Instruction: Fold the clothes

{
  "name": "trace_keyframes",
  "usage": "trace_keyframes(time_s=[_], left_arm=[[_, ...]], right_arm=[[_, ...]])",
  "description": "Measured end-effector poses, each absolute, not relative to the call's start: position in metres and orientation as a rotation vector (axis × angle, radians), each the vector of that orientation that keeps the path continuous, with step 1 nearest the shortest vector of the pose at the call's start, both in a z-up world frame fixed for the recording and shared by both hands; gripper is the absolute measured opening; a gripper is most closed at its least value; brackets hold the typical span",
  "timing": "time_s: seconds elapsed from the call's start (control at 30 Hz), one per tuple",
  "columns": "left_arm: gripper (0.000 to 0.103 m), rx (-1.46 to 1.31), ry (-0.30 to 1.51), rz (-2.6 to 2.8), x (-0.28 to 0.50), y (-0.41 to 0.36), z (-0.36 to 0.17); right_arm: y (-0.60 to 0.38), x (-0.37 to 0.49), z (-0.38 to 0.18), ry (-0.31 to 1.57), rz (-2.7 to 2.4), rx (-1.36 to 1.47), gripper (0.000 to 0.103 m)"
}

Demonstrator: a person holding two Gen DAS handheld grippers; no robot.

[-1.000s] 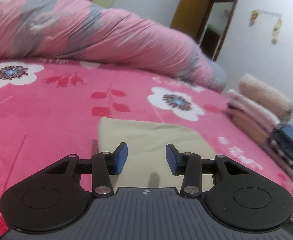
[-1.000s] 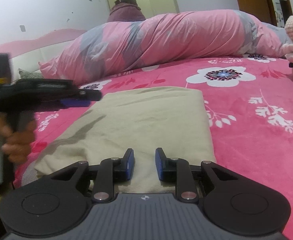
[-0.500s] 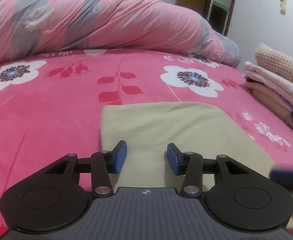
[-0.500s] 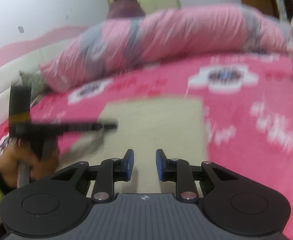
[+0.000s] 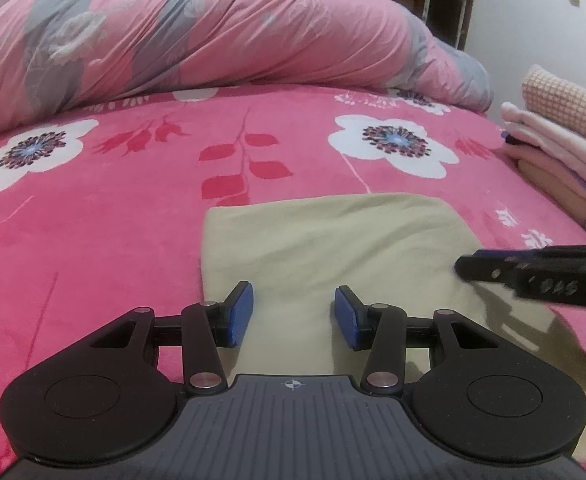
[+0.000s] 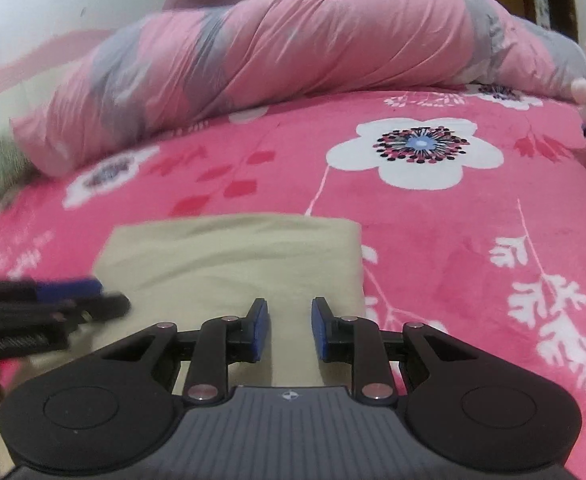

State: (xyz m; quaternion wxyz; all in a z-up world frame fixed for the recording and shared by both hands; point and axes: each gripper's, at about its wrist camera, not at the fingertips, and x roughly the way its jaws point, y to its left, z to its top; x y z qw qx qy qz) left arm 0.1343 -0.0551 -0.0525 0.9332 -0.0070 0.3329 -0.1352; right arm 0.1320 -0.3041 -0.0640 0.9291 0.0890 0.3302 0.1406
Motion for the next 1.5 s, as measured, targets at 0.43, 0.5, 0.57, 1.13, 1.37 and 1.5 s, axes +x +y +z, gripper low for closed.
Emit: trace_keyframes(time_s=[0.43, 0.5, 0.57, 1.13, 1.37, 1.5], left_arm=[[0.046, 0.013, 0.702, -0.243, 0.135, -0.062, -0.050], [0.046, 0.020, 0.703, -0.239, 0.135, -0.064, -0.050], [0.046, 0.026, 0.705, -0.235, 0.135, -0.065, -0.050], [0.046, 0.074, 0.705, -0.210, 0.134, -0.073, -0.050], [0.046, 0.089, 0.703, -0.205, 0.134, -0.075, -0.050], [0.046, 0.098, 0.704, -0.205, 0.135, -0.076, -0.050]], right_arm=[[-0.388, 0.162, -0.101, 0.868, 0.338, 0.801, 0.048], [-0.386, 0.164, -0.106, 0.876, 0.357, 0.820, 0.051], [-0.384, 0.170, -0.108, 0.882, 0.367, 0.837, 0.054], [-0.369, 0.176, -0.106, 0.891, 0.470, 0.804, 0.073], [-0.362, 0.148, -0.103, 0.870, 0.510, 0.724, 0.073], [-0.362, 0.129, -0.100, 0.866, 0.544, 0.698, 0.073]])
